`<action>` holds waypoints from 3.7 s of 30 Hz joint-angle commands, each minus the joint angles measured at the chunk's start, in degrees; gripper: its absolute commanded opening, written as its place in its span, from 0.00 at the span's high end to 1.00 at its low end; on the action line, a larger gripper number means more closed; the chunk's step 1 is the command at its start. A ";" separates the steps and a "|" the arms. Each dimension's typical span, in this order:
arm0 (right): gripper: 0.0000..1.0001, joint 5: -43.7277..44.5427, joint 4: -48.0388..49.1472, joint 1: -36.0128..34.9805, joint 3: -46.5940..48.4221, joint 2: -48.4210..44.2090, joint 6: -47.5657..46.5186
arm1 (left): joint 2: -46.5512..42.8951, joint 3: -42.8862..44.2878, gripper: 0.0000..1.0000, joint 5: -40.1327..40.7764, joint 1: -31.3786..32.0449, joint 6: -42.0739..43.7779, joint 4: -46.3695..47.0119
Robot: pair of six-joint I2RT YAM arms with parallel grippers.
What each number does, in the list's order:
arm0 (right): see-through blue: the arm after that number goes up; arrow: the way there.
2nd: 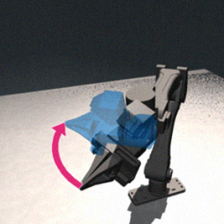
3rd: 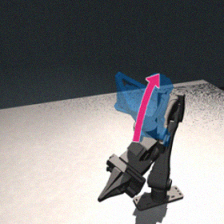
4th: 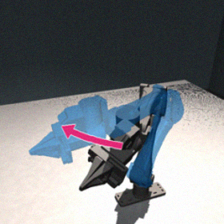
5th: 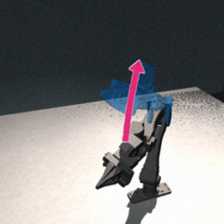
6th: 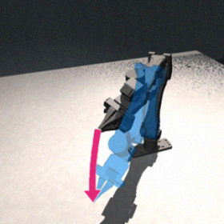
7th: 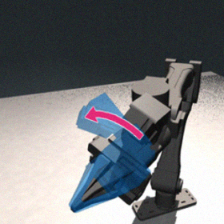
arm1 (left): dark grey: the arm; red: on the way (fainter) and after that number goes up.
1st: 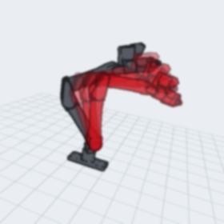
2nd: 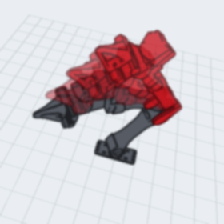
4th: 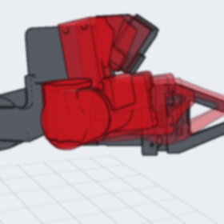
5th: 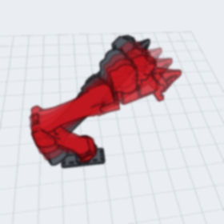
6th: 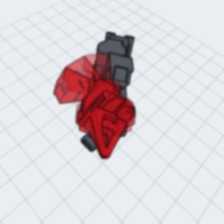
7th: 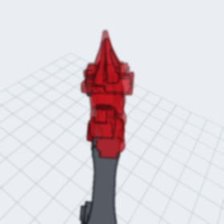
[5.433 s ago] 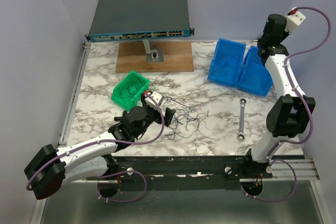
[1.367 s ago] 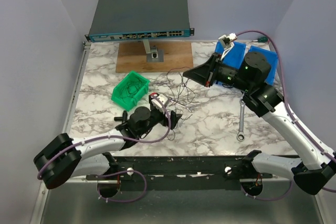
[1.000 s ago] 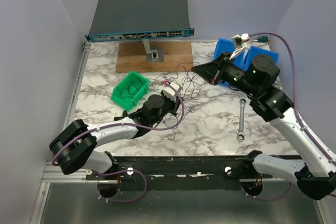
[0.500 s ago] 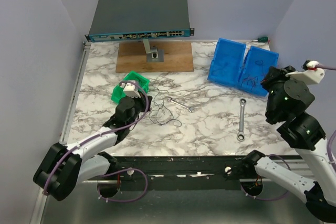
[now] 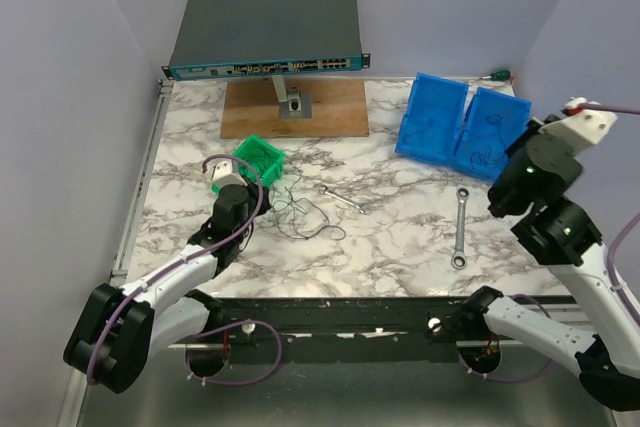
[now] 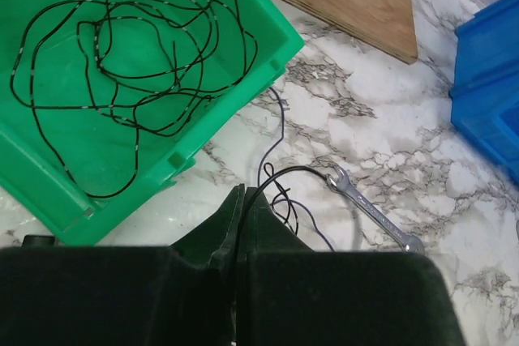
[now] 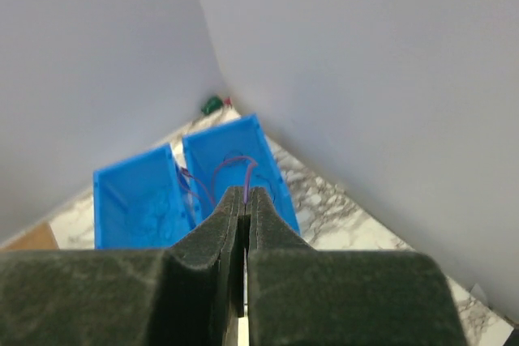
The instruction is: Untangle the cables
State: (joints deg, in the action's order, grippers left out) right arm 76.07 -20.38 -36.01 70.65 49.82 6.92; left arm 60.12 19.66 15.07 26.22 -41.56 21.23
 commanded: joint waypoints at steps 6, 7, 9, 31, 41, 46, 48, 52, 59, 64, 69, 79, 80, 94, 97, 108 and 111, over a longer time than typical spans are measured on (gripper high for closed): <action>0.99 1.01 21.50 -0.04 9.24 -2.66 -23.43 | -2.49 -1.73 1.00 -0.01 -1.07 -2.21 -0.17; 0.99 0.29 18.43 -0.11 9.65 -1.52 -21.95 | -3.07 -2.17 1.00 -1.57 -1.08 -0.84 1.90; 0.99 -0.11 14.80 -0.10 8.79 1.04 -20.75 | -3.98 -3.15 1.00 -5.72 -1.00 1.34 6.29; 0.99 -40.84 -14.30 7.67 26.86 37.57 3.27 | -4.20 -0.46 1.00 -10.80 8.29 12.98 10.66; 0.99 -46.20 -15.29 21.96 37.89 42.41 3.22 | -3.40 -0.01 1.00 -10.62 9.02 13.60 10.69; 0.99 -44.84 -15.17 25.58 40.78 43.74 1.50 | -3.31 0.41 1.00 -10.20 9.76 14.26 10.36; 0.99 -43.95 -14.31 26.98 39.91 44.34 2.10 | -3.21 0.76 1.00 -9.72 10.31 14.96 10.00; 0.99 -44.47 -9.51 30.43 32.45 43.82 4.68 | -3.12 1.21 1.00 -8.64 11.17 15.96 9.23; 0.99 -45.71 -3.41 35.71 22.06 45.01 8.97 | -2.47 1.50 1.00 -7.80 11.91 17.01 9.19; 0.99 -46.48 -0.04 37.47 17.43 45.41 10.74 | -1.35 2.34 1.00 -7.30 13.04 18.04 9.00; 0.99 -44.65 0.82 37.96 18.95 45.43 11.87 | -0.74 2.59 1.00 -6.97 13.69 18.36 8.92; 0.99 -42.74 -1.31 40.13 30.40 46.52 10.39 | 0.07 3.07 1.00 -6.37 15.20 19.23 9.40; 0.99 -42.60 -1.21 40.07 30.23 46.22 10.31 | 0.24 3.25 1.00 -6.41 15.31 19.24 9.27; 0.99 -47.85 3.81 41.57 13.18 50.88 14.97 | -0.01 3.28 1.00 -6.31 15.88 19.76 9.09; 0.89 -47.92 2.71 41.63 13.33 50.73 15.96 | -0.25 3.28 1.00 -6.03 15.94 19.94 8.85; 0.01 -59.21 -3.15 41.50 11.65 41.40 12.64 | -0.98 3.50 1.00 -6.24 16.76 20.72 8.56; 0.00 -66.75 -3.32 41.38 7.17 36.50 12.23 | -1.33 3.63 1.00 -6.19 17.15 20.99 8.26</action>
State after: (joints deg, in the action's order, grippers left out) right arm 20.53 -20.97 5.26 82.28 92.97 20.62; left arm 60.14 21.74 8.16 42.68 -21.80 30.22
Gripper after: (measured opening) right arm 0.997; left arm 0.009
